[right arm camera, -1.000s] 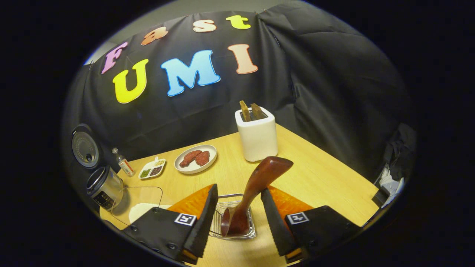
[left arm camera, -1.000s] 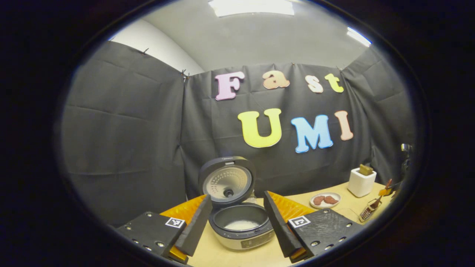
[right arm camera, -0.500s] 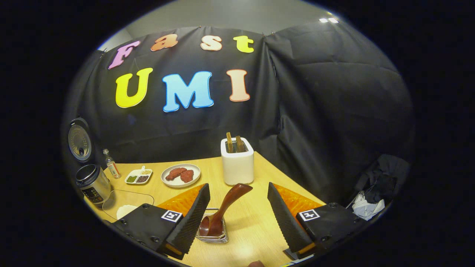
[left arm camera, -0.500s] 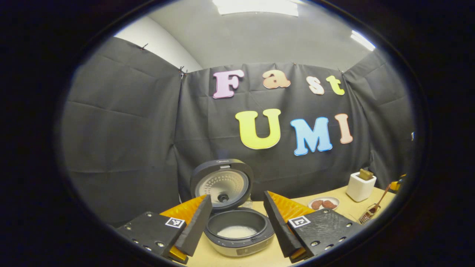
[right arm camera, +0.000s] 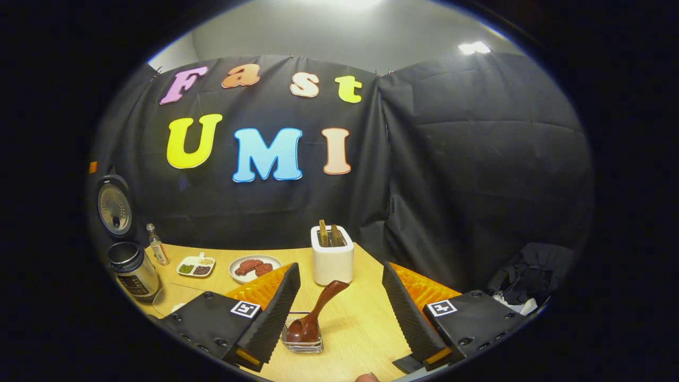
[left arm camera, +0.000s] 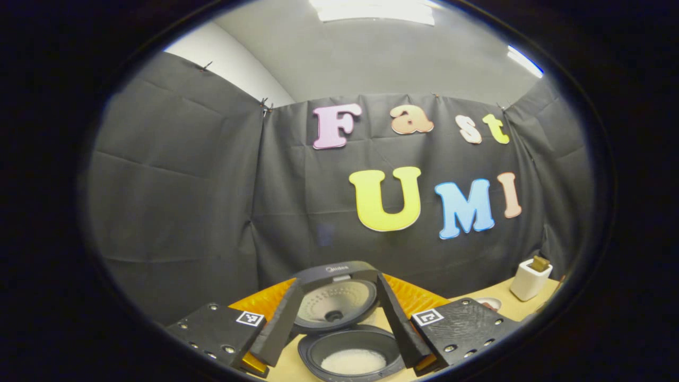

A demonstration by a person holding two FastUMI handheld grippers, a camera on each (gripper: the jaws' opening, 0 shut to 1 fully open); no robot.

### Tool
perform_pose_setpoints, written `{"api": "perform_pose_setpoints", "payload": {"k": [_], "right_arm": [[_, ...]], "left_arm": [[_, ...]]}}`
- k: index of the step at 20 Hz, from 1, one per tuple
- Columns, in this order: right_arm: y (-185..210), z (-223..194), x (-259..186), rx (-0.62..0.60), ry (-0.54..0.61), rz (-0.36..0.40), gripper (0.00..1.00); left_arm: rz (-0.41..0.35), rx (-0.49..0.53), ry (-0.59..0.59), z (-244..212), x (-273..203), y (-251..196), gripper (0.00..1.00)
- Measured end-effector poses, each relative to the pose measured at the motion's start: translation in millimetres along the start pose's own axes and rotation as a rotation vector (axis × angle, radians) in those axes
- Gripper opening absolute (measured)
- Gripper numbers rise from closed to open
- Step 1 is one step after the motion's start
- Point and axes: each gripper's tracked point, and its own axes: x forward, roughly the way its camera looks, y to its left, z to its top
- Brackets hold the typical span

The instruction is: Close the left gripper, press the button to open the rice cooker; take a wooden spoon from the chopstick holder with the right hand, scoop a spoonful of rice and pour it into the rice cooker, then put the wooden spoon back into the chopstick holder.

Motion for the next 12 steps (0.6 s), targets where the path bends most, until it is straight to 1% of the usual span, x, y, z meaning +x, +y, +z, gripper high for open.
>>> {"api": "perform_pose_setpoints", "payload": {"k": [1,6,7,8,9,10,11,12], "right_arm": [[1,-1,-3,0.000,-0.002,-0.010,0.98],[9,-16,-15,-0.012,0.014,-0.051,0.98],[12,-18,-17,-0.010,0.018,-0.056,0.93],[15,-20,-19,-0.006,0.019,-0.061,0.98],[18,-21,-20,-0.001,0.017,-0.062,0.93],[23,-21,-21,0.003,0.017,-0.062,0.98],[28,-23,-22,0.004,0.018,-0.061,0.98],[32,-24,-24,0.000,0.021,-0.060,0.98]], "left_arm": [[0.001,0.002,-0.002,3,12,4,0.84],[0.001,-0.015,0.000,9,68,15,0.84],[0.000,-0.015,0.009,5,79,17,0.84],[-0.002,-0.015,0.017,2,88,18,0.84],[-0.005,-0.012,0.023,-2,97,18,0.84],[-0.005,-0.005,0.030,-6,105,19,0.84],[-0.005,0.003,0.040,-11,113,21,0.85],[-0.004,0.009,0.048,-16,122,22,0.84]]}}
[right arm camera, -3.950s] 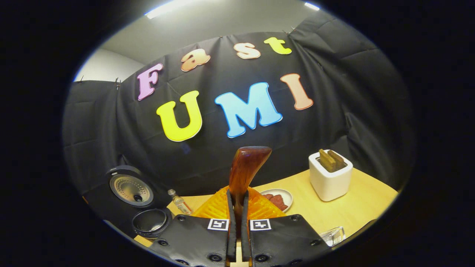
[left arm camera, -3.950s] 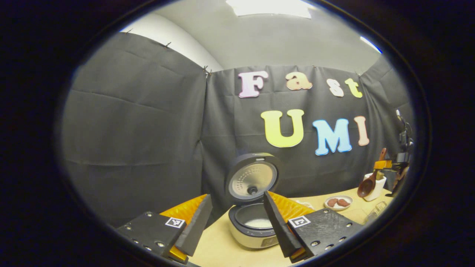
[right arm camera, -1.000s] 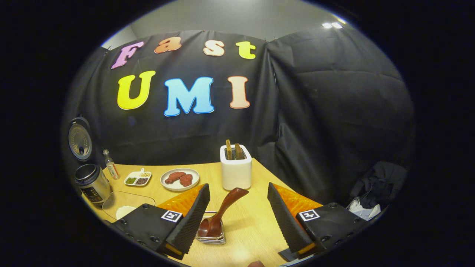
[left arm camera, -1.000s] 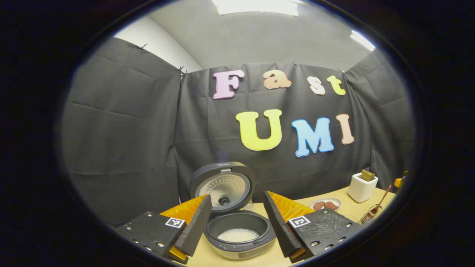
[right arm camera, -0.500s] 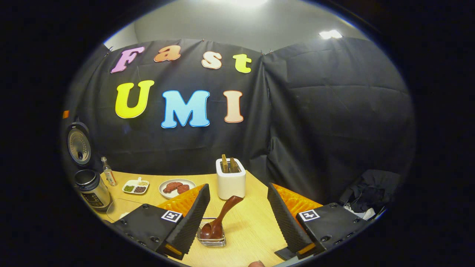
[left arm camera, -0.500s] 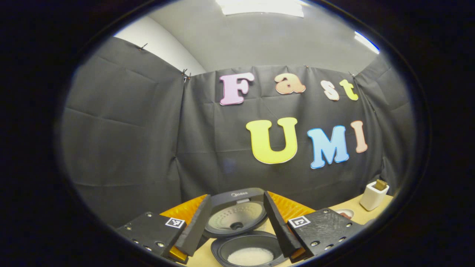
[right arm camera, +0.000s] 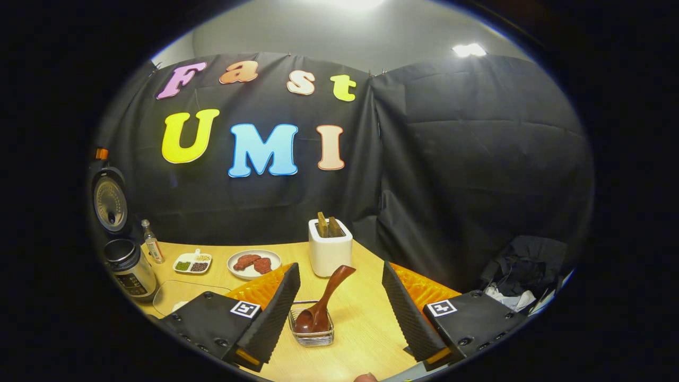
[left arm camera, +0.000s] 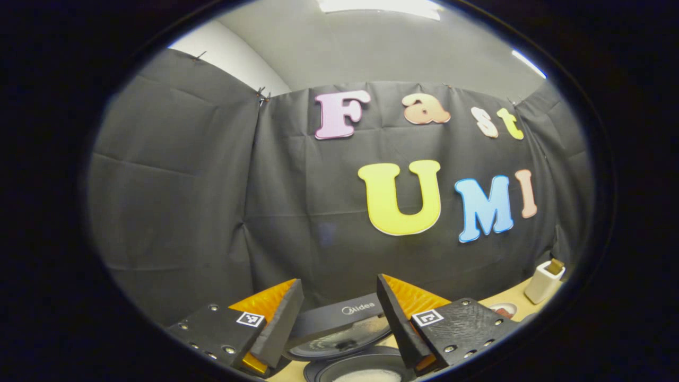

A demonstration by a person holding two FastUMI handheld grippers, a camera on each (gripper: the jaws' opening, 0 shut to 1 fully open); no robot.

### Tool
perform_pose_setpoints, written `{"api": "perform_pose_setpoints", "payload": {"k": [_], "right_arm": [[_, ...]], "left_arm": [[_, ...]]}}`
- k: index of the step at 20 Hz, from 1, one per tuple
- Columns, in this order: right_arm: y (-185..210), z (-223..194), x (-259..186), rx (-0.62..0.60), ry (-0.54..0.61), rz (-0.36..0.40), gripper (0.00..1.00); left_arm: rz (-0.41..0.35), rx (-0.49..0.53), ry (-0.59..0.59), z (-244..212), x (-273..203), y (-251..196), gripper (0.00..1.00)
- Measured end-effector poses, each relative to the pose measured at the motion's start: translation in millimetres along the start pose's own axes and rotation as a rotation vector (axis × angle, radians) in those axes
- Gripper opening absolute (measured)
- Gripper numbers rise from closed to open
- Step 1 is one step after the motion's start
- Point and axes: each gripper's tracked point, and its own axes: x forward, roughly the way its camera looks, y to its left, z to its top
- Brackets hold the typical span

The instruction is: Close the left gripper, press the button to open the rice cooker; take a wooden spoon from the chopstick holder with the right hand, scoop a spoonful of rice and pour it into the rice cooker, then put the wooden spoon back into the chopstick holder.

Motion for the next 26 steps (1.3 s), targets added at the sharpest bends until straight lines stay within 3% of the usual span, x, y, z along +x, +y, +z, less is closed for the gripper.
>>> {"api": "perform_pose_setpoints", "payload": {"k": [6,10,14,26], "right_arm": [[13,2,-9,-0.025,0.004,0.006,0.99],[12,6,-10,-0.036,0.007,0.008,1.00],[11,9,-9,-0.048,0.005,0.019,1.00],[0,10,1,-0.024,0.000,0.111,1.00]], "left_arm": [[0.022,0.013,0.003,-16,41,6,0.85],[0.025,-0.037,0.039,-34,49,8,0.84],[0.024,-0.117,0.057,-43,40,3,0.87],[-0.016,-0.132,0.114,-63,-18,-29,0.89]]}}
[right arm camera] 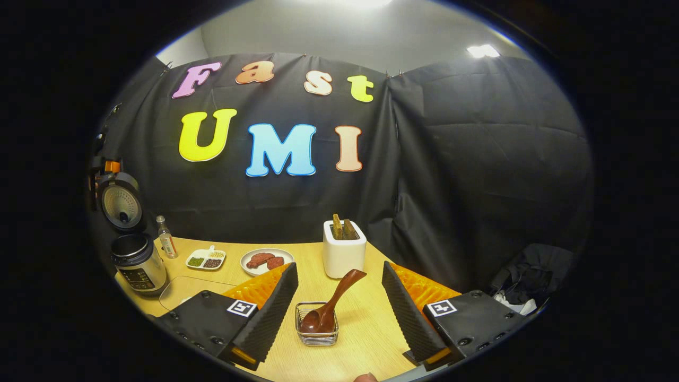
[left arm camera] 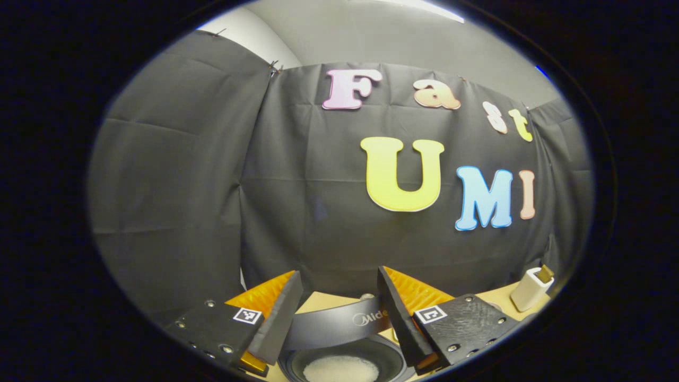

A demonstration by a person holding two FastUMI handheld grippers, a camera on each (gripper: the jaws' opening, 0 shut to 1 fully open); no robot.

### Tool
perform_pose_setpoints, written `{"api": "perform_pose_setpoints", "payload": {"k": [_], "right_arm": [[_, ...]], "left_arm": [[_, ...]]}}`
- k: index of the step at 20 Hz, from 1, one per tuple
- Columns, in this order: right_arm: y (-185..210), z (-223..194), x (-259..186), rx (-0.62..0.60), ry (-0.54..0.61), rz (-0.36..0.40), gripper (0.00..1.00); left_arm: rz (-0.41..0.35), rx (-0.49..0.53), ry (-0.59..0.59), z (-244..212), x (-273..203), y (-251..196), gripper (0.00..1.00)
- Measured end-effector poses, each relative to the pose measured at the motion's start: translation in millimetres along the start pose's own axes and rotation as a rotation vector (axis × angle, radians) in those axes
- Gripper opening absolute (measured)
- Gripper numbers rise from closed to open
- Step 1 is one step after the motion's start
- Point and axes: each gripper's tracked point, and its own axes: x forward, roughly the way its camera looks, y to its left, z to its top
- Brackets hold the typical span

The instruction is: Close the left gripper, press the button to open the rice cooker; take a wooden spoon from the chopstick holder with the right hand, scoop a spoonful of rice and pour it into the rice cooker, then put the wooden spoon back into the chopstick holder.

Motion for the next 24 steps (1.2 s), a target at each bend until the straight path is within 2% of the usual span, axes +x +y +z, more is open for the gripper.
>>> {"api": "perform_pose_setpoints", "payload": {"k": [9,24], "right_arm": [[-12,-12,5,0.023,0.025,0.045,1.00],[-18,-20,4,0.029,0.039,0.101,1.00]], "left_arm": [[-0.060,0.006,0.036,-39,-42,-22,0.88],[-0.082,0.005,0.162,-125,-93,-49,0.88]]}}
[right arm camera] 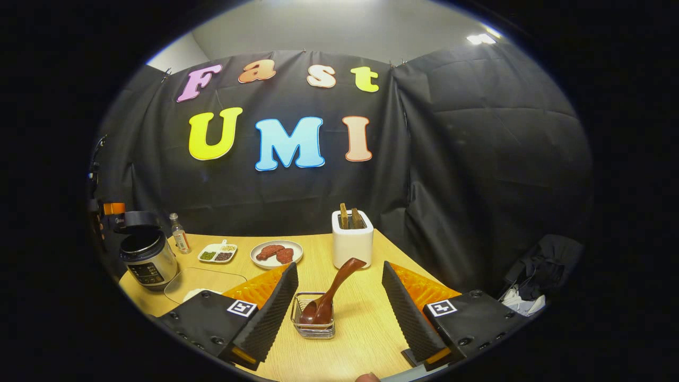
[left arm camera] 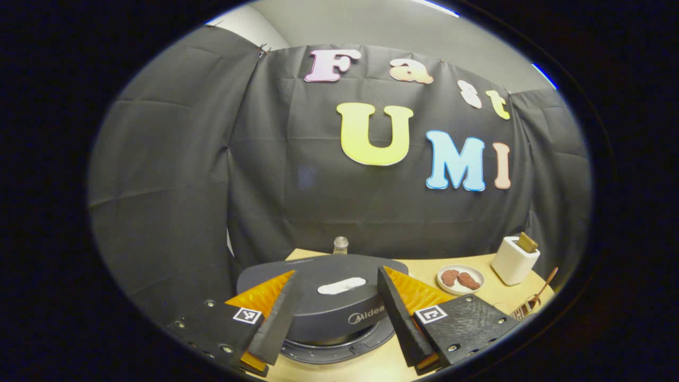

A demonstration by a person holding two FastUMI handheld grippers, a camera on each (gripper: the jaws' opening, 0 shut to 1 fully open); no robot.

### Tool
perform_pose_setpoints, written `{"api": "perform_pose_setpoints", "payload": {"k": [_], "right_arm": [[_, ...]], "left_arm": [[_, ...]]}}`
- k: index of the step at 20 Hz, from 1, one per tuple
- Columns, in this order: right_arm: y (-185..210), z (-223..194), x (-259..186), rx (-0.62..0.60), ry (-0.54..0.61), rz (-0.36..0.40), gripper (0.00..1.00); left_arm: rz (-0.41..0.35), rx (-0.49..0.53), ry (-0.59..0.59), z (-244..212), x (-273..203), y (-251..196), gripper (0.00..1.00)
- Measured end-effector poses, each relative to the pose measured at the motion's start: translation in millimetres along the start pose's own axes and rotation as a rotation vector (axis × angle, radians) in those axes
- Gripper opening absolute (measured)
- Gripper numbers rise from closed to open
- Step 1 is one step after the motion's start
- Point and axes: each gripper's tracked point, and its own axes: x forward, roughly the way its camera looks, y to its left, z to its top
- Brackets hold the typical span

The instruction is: Close the left gripper, press the button to open the rice cooker; take a wooden spoon from the chopstick holder with the right hand, scoop a spoonful of rice and pour it into the rice cooker, then put the wooden spoon back into the chopstick holder.

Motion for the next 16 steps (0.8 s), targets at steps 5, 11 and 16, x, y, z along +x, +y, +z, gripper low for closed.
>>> {"api": "perform_pose_setpoints", "payload": {"k": [5,11,16], "right_arm": [[-4,-3,-4,0.001,0.003,-0.002,1.00],[-6,-4,-9,-0.008,0.009,0.002,1.00],[-9,-6,-15,-0.034,0.018,0.006,0.97]], "left_arm": [[0.000,0.011,0.020,-24,-5,-5,0.89],[0.016,0.055,0.030,-55,-9,-10,0.88],[0.042,0.097,0.043,-80,-9,-14,0.90]]}}
